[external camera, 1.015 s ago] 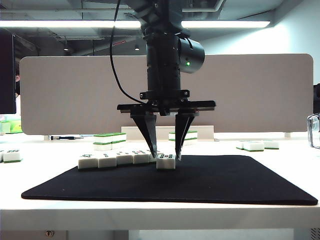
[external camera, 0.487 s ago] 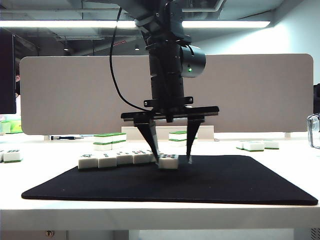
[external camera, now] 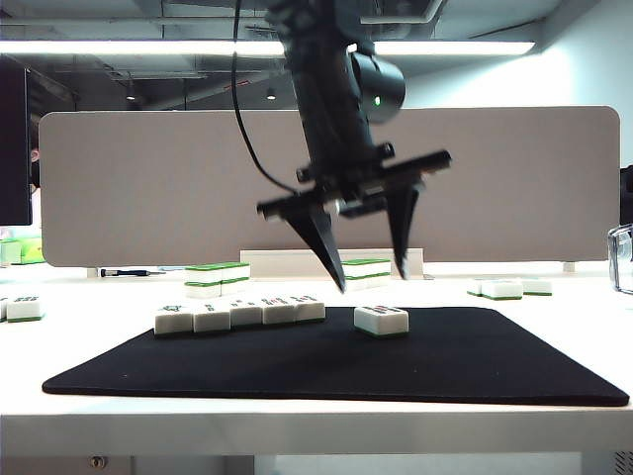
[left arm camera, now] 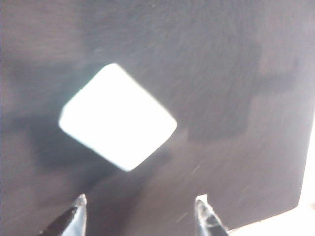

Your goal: Align six mahjong tiles in a row on the table.

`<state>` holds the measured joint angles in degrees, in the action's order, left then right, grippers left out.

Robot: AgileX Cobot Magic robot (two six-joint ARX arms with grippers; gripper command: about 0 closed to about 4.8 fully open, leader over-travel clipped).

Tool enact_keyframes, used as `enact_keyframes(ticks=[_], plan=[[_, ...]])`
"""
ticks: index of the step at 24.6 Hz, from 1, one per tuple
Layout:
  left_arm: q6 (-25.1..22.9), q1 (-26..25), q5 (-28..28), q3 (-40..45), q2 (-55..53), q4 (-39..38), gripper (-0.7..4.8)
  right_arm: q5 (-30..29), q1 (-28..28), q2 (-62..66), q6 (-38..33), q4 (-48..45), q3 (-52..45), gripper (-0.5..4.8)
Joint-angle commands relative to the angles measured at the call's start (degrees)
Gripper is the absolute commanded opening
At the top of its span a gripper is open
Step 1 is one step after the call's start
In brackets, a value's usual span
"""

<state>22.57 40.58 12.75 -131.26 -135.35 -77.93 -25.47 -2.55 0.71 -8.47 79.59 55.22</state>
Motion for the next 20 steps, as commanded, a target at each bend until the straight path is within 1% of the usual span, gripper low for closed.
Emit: enact_keyframes(ticks=[1, 3, 5, 6, 7, 8, 12, 15, 16, 19, 20], plan=[[-15.32, 0.13, -7.96, -4.57, 0.39, -1.22, 2.79, 0.11, -0.04, -0.68, 0.13, -0.48, 0.15, -0.01], [-21.99, 0.11, -9.07, -4.55, 0.20, 0.76, 2.79, 0.11, -0.04, -0.68, 0.13, -0.48, 0.15, -0.01], [-26.95, 0.04, -9.01, -4.55, -1.53, 1.86, 2.90, 0.09, -0.04, -0.68, 0.11, -0.46, 0.15, -0.01], [-27.52, 0.04, -8.90, -4.55, -2.34, 2.40, 3.09, 0.09, -0.04, -0.68, 0.11, -0.46, 0.15, -0.01], [-27.54, 0.11, -8.90, -4.55, -2.97, 3.02, 3.56, 0.09, -0.04, -0.68, 0.13, -0.46, 0.15, -0.01], [-28.15, 0.24, -8.90, -4.55, -3.39, 3.56, 3.80, 0.09, -0.04, -0.68, 0.13, -0.46, 0.15, -0.01], [-28.48, 1.27, -9.07, -4.52, -4.33, 6.19, 3.82, 0.11, -0.04, -0.68, 0.13, -0.46, 0.15, -0.01], [-34.56, 2.01, -9.09, -4.46, -4.44, 5.55, 3.81, 0.11, -0.02, -0.68, 0.13, -0.48, 0.15, -0.01], [-35.71, 1.95, -9.07, -4.48, -4.46, 5.40, 3.81, 0.09, -0.04, -0.68, 0.13, -0.46, 0.15, -0.01], [-41.24, 1.95, -8.94, -4.46, -4.46, 4.50, 3.81, 0.11, -0.02, -0.68, 0.13, -0.48, 0.15, -0.01], [-42.32, 1.97, -8.92, -4.46, -4.63, 4.46, 3.81, 0.11, -0.02, -0.68, 0.13, -0.46, 0.15, -0.01]])
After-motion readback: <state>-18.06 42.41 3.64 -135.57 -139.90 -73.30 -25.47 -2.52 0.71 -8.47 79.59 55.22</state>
